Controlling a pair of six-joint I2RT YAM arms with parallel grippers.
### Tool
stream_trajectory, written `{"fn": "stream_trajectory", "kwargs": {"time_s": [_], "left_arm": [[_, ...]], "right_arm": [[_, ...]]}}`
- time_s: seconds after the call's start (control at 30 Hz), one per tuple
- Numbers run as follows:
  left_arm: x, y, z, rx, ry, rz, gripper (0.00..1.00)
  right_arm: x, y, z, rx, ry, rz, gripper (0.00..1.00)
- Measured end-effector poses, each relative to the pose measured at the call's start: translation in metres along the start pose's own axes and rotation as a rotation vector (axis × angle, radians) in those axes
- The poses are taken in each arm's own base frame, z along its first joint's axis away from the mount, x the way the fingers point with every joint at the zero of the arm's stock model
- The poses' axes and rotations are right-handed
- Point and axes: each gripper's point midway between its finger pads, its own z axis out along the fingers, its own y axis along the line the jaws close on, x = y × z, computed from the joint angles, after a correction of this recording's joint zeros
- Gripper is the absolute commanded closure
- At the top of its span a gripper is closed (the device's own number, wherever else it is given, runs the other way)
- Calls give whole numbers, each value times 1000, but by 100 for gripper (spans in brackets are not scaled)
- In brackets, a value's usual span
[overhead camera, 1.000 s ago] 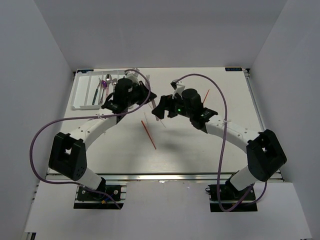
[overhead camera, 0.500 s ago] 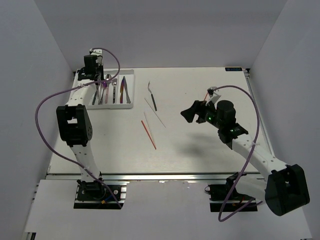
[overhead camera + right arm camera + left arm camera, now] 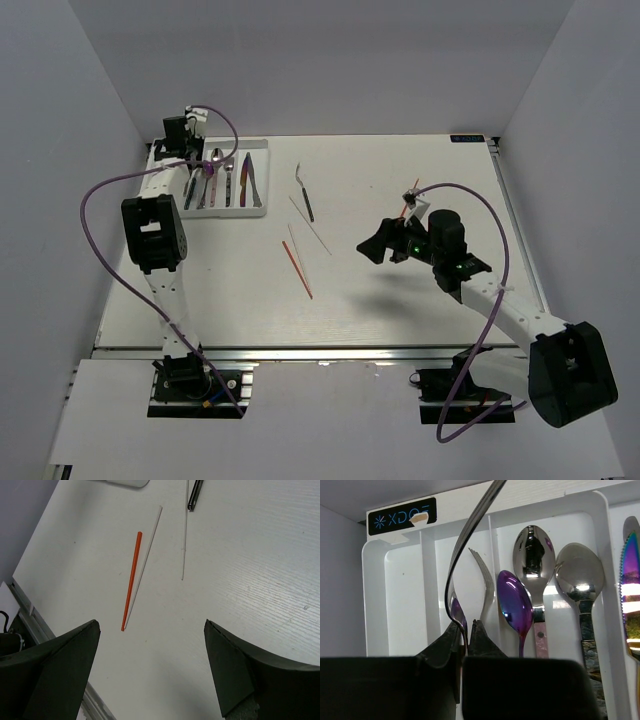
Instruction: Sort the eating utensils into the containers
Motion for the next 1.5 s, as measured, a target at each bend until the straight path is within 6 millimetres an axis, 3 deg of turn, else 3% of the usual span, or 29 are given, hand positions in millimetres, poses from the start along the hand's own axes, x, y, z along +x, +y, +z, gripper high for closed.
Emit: {"fn": "stream_trajectory", "kwargs": {"time_s": [0.1,0.3,0.43,0.53,0.57,0.77,0.87,0.97,1.13,1.2,1.27,1.33,1.43,1.5], "left_arm": [[4,10,3,-2,-8,-19,95],[17,26,14,-11,-7,-47,73],[31,21,22,5,17,-65,57],[31,21,23,3,15,-84,49],[28,22,22,-2,5,-91,2],[8,35,4,-68,-35,-173,2],[-22,54,-22,-138,-90,-257,2],[-64,71,-66,-179,-164,-401,2],[-142,76,-171,-75,-369,-671,2],[-150,61,-219,22,-426,-760,2],[-141,41,-256,112,-455,-804,2],[-113,21,-283,157,-432,-819,2],[-69,3,-295,152,-359,-816,2],[-32,-10,-290,138,-296,-820,2]], "right_arm": [[3,-1,2,-3,13,3,11],[5,-2,2,-1,17,0,11],[4,-2,2,-1,16,-1,11],[5,-3,3,4,17,1,11],[5,-4,3,5,19,1,11],[5,-9,8,30,25,7,11],[-2,-13,12,72,17,1,11],[-17,-25,20,195,-3,-12,11],[-54,-29,48,341,-46,-115,11],[-63,-21,69,313,-42,-135,11],[-65,-12,99,233,-3,-137,11],[-65,-10,138,170,79,-122,11],[-66,-25,193,194,122,-140,15],[-54,-34,210,242,172,-156,28]]}}
